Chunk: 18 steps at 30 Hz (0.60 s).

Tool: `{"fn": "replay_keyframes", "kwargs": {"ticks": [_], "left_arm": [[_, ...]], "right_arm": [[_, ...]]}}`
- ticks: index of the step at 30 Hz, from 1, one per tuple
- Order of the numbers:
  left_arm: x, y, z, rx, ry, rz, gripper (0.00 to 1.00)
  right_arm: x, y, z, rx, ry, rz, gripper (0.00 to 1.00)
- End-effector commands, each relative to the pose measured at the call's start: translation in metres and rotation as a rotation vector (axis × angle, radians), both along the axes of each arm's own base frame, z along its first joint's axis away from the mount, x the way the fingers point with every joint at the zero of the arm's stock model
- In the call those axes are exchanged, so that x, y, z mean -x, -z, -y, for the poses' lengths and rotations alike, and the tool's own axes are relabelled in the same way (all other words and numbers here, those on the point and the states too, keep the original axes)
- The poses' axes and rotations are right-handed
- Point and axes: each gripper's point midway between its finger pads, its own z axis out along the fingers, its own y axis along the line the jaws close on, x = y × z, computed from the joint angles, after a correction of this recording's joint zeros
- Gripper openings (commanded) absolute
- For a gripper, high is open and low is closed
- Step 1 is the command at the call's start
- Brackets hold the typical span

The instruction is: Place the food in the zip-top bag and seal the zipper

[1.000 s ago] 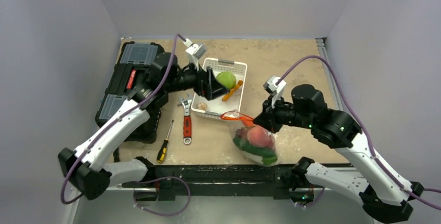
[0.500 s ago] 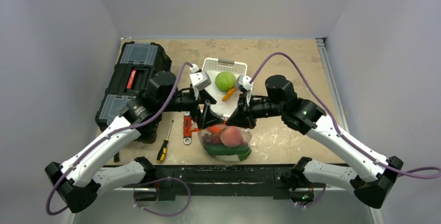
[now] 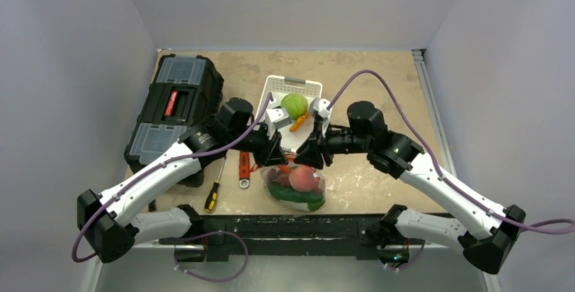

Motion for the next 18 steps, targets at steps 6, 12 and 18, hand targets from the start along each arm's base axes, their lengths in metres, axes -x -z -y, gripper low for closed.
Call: {"fn": "replay_keyframes", "kwargs": {"ticks": [6,12,18], "left_arm": [[-0.006,-0.014,-0.007,0.018,-0.049,0.072,0.0],[-0.007,-0.019,-0.008,0.022,-0.065,0.07,0.0],[-0.007,-0.019,-0.009,0.019,-0.068,0.073,0.0]], "right_arm": [[-0.022,-0.006,0.051,0.157,0.398,-0.095,0.73],[-0.016,-0.008,0.082,0.227,0.515,-0.047,0.8],[-0.009,-0.009,0.068,0.309,0.532,0.09,0.81]]}}
